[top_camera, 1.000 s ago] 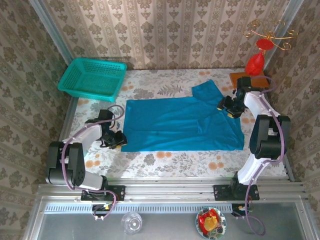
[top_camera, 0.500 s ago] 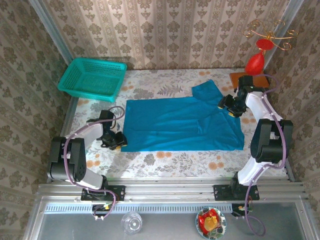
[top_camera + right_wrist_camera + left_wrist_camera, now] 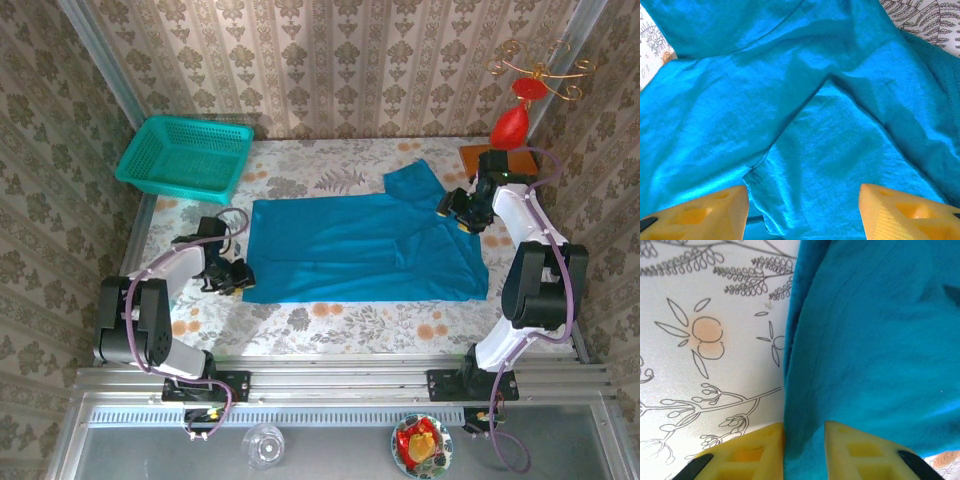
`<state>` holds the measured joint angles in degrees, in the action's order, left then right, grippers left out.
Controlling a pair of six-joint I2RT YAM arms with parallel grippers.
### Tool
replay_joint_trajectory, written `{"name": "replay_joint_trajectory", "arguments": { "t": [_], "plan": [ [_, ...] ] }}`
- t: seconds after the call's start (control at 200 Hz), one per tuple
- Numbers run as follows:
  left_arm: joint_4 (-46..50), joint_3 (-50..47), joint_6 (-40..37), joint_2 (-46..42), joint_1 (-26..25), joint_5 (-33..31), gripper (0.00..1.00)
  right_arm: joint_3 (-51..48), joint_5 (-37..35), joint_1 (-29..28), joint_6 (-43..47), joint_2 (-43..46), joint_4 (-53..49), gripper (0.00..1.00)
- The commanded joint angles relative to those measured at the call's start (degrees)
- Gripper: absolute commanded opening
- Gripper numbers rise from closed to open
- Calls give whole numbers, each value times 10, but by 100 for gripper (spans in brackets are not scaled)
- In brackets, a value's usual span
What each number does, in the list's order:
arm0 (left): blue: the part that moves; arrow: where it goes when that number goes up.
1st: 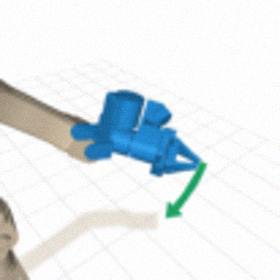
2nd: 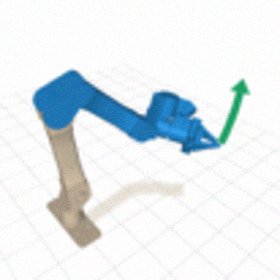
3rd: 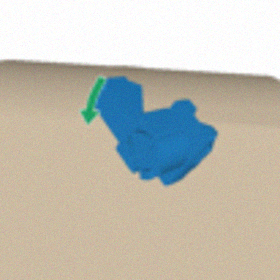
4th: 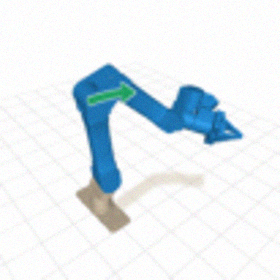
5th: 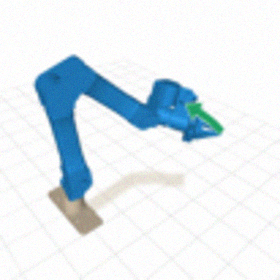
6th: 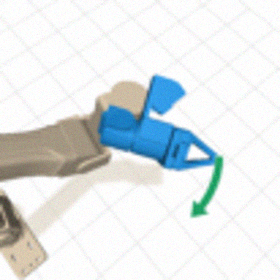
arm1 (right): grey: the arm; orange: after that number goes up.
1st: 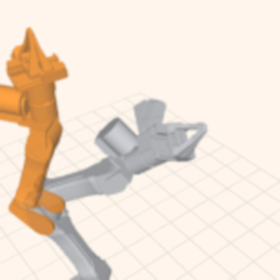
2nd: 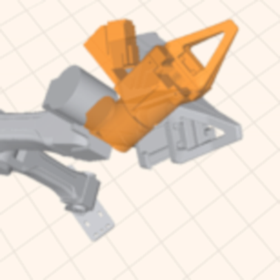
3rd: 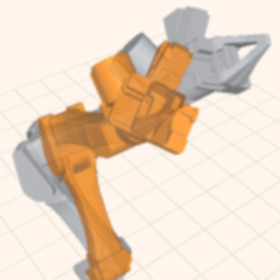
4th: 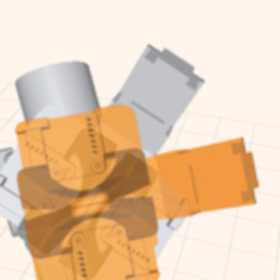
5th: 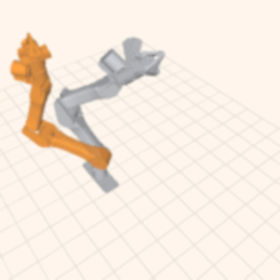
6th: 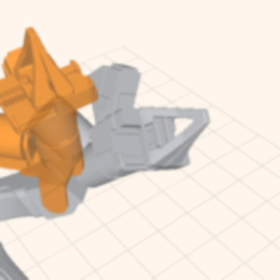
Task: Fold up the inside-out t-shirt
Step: Smooth out the T-shirt at the center of the table.
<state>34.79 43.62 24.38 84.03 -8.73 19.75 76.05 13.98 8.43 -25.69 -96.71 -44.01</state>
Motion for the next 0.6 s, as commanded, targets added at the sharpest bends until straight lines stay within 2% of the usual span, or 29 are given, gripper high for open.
{"name": "replay_joint_trajectory", "arguments": {
  "t": [0.0, 0.38, 0.595],
  "plan": [
    [8, 12, -1, -12, 1, 6, 28, 0, 8, 2, -4, 17, -27, 61],
    [1, 23, -7, 5, 0, 5, 33, -1, 9, 2, -3, 21, -30, 61],
    [-1, 24, -10, 11, -1, 13, 27, 2, 7, 2, -1, 22, -35, 61]
  ]
}}
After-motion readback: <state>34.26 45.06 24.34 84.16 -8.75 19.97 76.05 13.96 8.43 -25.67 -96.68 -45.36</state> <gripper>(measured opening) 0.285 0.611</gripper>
